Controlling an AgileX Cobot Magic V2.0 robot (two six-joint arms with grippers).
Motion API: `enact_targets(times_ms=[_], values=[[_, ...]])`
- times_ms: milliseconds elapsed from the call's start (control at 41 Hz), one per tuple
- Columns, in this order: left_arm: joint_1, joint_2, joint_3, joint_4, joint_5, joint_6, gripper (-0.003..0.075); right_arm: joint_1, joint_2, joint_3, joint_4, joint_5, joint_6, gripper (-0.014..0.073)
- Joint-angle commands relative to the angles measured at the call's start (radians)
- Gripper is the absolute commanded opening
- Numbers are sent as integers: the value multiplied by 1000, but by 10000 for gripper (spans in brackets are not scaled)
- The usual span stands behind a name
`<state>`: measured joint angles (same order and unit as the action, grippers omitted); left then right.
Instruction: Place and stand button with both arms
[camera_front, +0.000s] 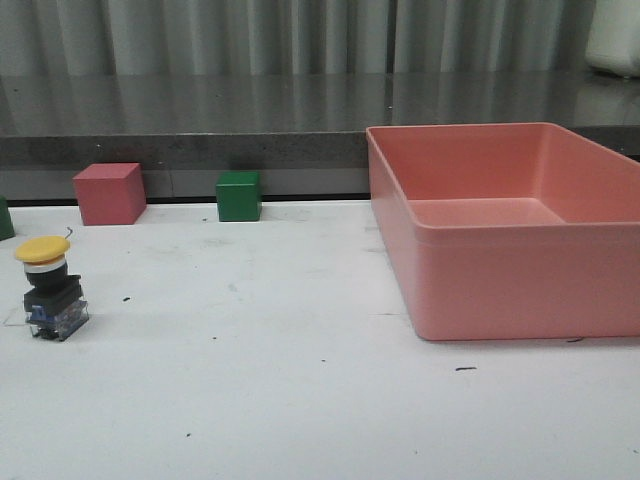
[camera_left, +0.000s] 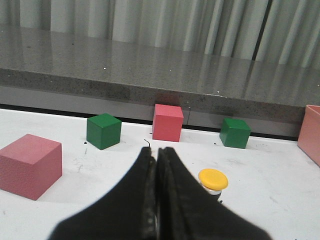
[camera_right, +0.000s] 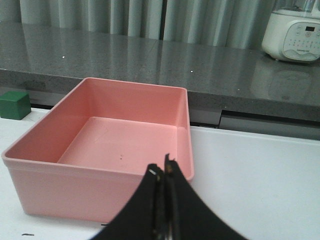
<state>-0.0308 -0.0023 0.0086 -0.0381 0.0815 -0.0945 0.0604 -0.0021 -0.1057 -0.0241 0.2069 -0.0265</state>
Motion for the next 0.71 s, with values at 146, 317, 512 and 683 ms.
enact_targets(times_ms=[146,317,512,683], values=[[2,-24,15,1,-82,-8,-20,-28,-26,130,24,-288,-9,-118],[2,-22,15,1,-82,-8,-20,-26,-26,130,24,-279,-9,-118],[2,-22,15,1,-82,-8,-20,-12,-26,130,34,-274,-9,-118],[2,-22,15,1,-82,-8,-20,-12,-26,130,34,-274,-9,-118]])
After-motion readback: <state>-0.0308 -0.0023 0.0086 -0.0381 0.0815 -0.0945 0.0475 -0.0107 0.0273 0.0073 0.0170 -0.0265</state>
